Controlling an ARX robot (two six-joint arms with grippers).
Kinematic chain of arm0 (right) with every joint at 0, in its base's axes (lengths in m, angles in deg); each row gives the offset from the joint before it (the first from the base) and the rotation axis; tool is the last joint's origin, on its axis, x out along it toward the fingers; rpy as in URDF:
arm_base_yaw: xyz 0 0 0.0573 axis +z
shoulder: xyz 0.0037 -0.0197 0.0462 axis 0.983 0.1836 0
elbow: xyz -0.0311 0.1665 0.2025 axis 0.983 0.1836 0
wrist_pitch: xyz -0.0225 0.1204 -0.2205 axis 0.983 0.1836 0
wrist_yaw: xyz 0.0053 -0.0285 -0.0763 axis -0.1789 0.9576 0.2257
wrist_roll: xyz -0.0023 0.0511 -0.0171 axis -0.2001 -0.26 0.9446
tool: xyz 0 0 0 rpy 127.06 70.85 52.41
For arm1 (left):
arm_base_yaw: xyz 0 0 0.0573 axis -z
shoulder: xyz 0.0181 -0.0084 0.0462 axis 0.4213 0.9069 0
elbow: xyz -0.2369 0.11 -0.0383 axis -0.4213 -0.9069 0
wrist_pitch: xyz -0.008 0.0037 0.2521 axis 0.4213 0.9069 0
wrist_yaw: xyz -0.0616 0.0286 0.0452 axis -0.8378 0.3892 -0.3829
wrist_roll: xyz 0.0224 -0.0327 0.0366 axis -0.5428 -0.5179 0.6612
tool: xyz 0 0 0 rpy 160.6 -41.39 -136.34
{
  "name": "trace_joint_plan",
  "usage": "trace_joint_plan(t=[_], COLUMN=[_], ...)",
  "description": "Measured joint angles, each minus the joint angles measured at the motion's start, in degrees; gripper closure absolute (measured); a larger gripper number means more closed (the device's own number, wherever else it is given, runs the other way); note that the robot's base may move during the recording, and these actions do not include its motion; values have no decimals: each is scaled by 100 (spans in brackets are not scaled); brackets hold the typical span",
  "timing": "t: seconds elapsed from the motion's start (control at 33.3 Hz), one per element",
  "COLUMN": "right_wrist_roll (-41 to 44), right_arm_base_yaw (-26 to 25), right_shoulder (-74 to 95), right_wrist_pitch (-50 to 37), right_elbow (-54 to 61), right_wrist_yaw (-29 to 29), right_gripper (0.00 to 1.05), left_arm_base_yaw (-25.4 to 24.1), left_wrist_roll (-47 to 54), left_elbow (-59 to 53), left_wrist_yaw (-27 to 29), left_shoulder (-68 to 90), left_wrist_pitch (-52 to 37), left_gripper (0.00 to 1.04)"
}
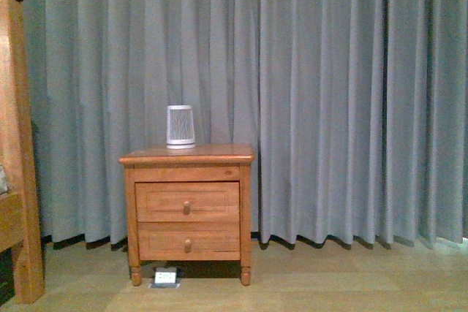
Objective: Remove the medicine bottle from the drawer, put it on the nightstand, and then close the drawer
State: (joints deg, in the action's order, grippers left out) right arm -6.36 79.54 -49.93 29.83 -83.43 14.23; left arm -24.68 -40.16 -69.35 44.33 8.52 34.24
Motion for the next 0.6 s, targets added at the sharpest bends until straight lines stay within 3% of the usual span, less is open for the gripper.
trace_joint_plan(t=[0.6], right_wrist_roll=[0], right_arm_base_yaw=[0], right_shoulder=[0], right_wrist_pitch=[0], right_elbow=[0], right_wrist_yaw=[0], right_gripper=[7], left_arm_base_yaw=[0], left_wrist_roll=[0], left_elbow=[0], left_wrist_yaw=[0], left_shoulder=[0], left_wrist_pitch=[0], left_gripper=[7])
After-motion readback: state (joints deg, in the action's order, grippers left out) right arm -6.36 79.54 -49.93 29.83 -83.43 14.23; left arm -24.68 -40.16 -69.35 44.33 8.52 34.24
